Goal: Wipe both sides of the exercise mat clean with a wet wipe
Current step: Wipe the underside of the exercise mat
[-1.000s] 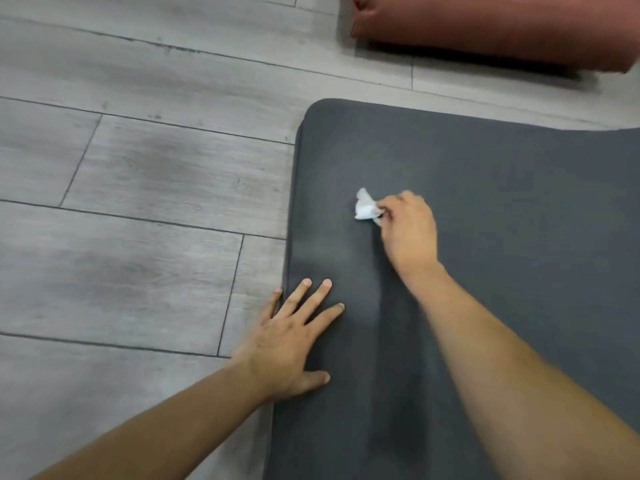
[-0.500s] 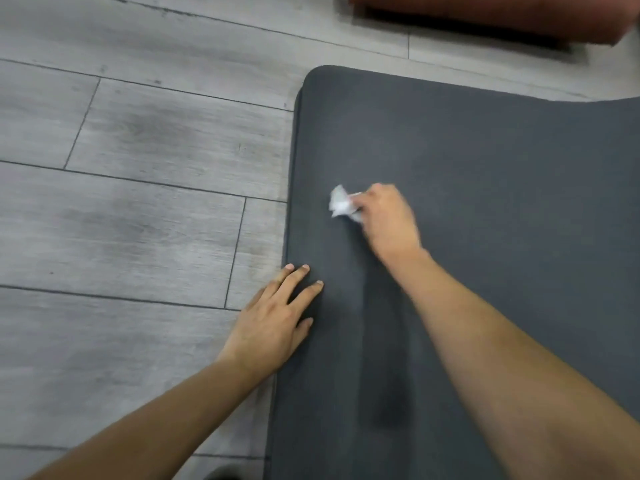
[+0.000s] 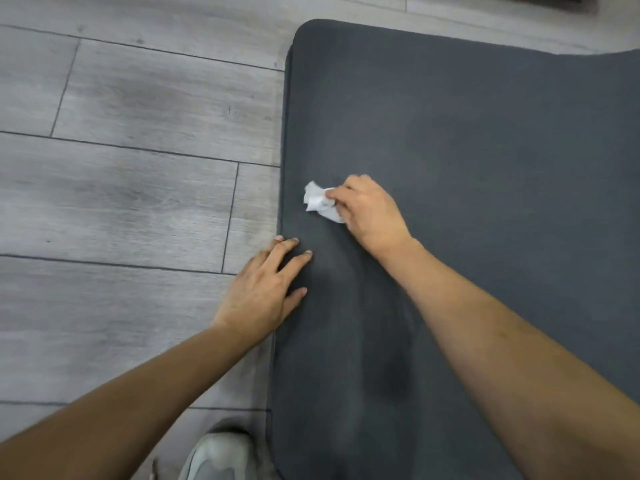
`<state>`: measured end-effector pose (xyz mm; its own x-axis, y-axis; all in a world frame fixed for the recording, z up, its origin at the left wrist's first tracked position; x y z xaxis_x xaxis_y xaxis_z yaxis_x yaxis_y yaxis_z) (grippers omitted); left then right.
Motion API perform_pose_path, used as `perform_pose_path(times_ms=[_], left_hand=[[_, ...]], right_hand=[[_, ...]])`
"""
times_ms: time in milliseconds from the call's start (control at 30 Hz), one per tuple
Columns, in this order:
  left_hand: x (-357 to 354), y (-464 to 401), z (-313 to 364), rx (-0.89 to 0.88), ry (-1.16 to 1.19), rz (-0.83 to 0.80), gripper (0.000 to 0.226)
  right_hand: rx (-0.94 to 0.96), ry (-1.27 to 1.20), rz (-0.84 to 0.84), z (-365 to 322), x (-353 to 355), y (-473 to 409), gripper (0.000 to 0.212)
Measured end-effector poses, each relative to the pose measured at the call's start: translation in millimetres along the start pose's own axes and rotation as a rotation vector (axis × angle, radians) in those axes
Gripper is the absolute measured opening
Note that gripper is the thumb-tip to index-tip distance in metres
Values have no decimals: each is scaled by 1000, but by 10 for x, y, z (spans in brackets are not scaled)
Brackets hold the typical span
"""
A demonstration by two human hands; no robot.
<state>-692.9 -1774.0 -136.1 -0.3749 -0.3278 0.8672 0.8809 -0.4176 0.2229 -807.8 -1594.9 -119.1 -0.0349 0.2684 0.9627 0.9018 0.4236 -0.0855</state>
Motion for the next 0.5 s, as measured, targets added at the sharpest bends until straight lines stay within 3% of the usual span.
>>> perform_pose_path(times_ms=[133,300,500], left_hand=[[-49,52,-115,-50,-47,-244,105],[-26,45,-57,-35,-35,-240,111],[-57,48,-50,-22,-21,-241,113]], right_hand=[[-381,122,123,884,239,27,11],[-438,50,329,627,279,-38,19],[-418,-51,144,446,14,115,25]])
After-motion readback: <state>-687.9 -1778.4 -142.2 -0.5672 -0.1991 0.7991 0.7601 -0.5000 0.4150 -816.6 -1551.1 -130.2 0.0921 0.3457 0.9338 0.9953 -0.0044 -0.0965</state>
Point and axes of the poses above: each hand's wrist, its own y-axis away from the middle knuckle, its own x-axis out of the back of the hand, z = x × y, the point moved 4 cm from there along -y, towards the middle knuckle, and after that the axes turned 2 degrees about -z, right-handed, at the moved point
